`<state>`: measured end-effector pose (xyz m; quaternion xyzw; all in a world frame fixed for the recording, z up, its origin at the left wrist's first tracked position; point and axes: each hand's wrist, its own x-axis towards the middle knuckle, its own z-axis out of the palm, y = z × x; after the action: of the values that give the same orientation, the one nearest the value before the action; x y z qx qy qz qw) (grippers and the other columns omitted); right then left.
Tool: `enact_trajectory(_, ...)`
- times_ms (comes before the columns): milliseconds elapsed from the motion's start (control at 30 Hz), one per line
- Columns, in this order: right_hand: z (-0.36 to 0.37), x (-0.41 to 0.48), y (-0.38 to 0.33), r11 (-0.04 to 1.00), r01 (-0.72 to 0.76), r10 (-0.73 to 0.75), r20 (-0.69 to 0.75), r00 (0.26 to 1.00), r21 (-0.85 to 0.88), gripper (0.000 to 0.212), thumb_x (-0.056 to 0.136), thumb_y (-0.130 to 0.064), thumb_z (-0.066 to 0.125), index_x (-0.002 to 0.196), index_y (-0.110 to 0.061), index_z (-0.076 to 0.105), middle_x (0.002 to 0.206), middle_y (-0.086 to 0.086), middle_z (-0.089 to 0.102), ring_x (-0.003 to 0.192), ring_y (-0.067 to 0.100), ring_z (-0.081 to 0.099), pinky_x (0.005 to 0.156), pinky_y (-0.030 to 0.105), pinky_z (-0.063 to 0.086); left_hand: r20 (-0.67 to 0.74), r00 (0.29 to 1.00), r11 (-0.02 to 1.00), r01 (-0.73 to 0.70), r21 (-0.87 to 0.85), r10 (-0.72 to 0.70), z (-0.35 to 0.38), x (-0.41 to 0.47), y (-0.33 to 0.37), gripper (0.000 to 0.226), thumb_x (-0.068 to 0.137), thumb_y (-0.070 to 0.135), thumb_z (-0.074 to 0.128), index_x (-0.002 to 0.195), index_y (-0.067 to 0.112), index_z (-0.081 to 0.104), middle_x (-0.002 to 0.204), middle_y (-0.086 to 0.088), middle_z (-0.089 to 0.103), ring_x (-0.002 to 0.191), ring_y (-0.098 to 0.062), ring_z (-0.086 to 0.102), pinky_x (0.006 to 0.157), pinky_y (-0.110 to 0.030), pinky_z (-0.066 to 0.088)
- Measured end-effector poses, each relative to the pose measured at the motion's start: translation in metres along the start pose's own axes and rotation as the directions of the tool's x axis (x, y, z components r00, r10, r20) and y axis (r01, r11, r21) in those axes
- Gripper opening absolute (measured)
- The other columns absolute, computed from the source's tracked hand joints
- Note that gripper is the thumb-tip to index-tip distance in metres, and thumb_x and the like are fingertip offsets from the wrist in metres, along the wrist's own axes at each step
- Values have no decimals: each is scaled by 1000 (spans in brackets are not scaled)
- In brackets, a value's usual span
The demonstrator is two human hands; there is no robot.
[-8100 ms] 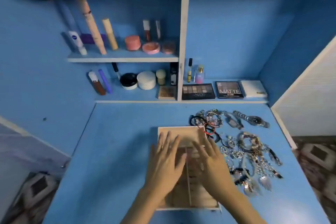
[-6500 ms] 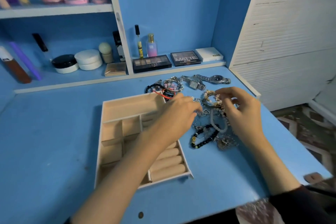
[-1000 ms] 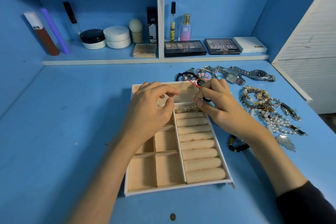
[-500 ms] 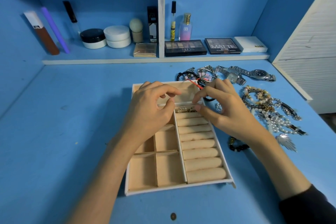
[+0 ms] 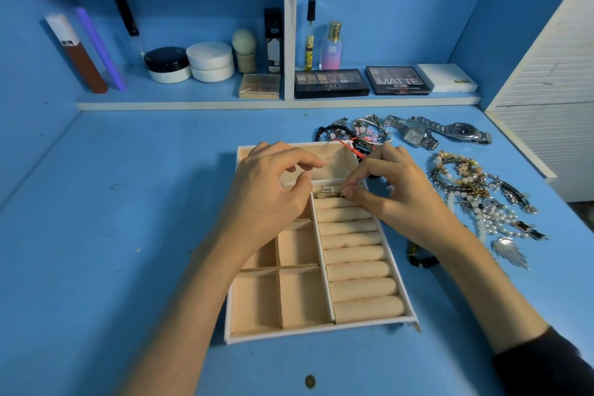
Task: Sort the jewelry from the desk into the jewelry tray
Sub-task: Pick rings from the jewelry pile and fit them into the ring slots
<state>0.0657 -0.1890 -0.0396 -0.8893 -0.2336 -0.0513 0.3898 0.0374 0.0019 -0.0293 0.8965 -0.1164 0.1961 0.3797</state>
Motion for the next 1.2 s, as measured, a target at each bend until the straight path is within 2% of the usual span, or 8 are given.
enact_trajectory(333, -3, -3, 0, 1000, -21, 21, -34, 999, 7, 12, 83, -19, 67, 82, -31, 69, 84, -3, 50, 91, 13, 44, 78, 18, 33, -13, 1000, 1000, -8, -4, 8, 0, -1, 2, 21, 79, 12, 58, 88, 27, 70, 83, 12, 64, 79, -3, 49, 65, -7, 32)
enact_trajectory(467, -10, -1, -2, 984, -92, 109, -110, 988, 151, 18, 85, -9, 61, 84, -25, 71, 85, -4, 50, 81, 6, 48, 69, 11, 35, -9, 1000, 1000, -1, -2, 1, 4, -2, 4, 20, 79, 13, 58, 87, 27, 70, 82, 15, 62, 80, 0, 48, 66, -6, 31)
enact_trajectory(567, -18, -1, -3, 968, -109, 140, -127, 982, 225, 17, 87, -9, 60, 84, -22, 71, 87, 2, 54, 77, 15, 52, 62, 24, 43, 28, 1000, 1000, -14, 15, 14, 7, -1, 8, 20, 79, 17, 56, 87, 29, 69, 82, 24, 58, 84, 1, 49, 69, -12, 36)
enact_trajectory(667, -29, -5, 1, 954, -131, 171, -130, 977, 270, 16, 89, -11, 58, 87, -21, 70, 85, 7, 59, 62, 23, 46, 49, 18, 37, 82, 996, 998, -47, 32, 44, 7, 0, 14, 19, 81, 19, 55, 90, 28, 69, 84, 24, 57, 88, -1, 49, 74, -21, 43)
enact_trajectory(767, -45, -11, 8, 936, -168, 227, -166, 960, 310, 16, 90, -14, 58, 88, -24, 69, 77, 3, 59, 52, 17, 35, 42, 15, 27, 126, 989, 994, -86, 73, 77, 7, 4, 26, 16, 84, 18, 58, 90, 27, 70, 85, 21, 58, 82, 1, 44, 75, -10, 36)
enact_trajectory(933, -64, -23, 24, 937, -184, 261, -248, 933, 298, 18, 90, -9, 57, 87, -22, 69, 78, 8, 63, 57, 12, 47, 49, 14, 35, 189, 975, 986, -139, 93, 120, 23, 13, 43, 14, 86, 20, 58, 92, 26, 69, 91, 18, 62, 88, 1, 41, 77, -4, 29)
enact_trajectory(1067, -64, -34, 37, 969, -160, 218, -345, 913, 189, 25, 89, -5, 55, 83, -25, 69, 82, 2, 66, 62, 32, 49, 52, 33, 40, 282, 951, 982, -160, 98, 127, 42, 22, 55, 13, 87, 24, 59, 95, 27, 69, 90, 15, 60, 92, -9, 47, 85, -26, 39)
enact_trajectory(1200, -64, -41, 37, 980, -124, 177, -395, 902, 155, 30, 84, 3, 51, 80, -23, 67, 87, 5, 65, 75, 13, 57, 64, 33, 43, 418, 896, 965, -223, 140, 147, 57, 27, 68, 13, 88, 24, 59, 96, 28, 68, 98, 9, 63, 96, -11, 45, 88, -29, 36)
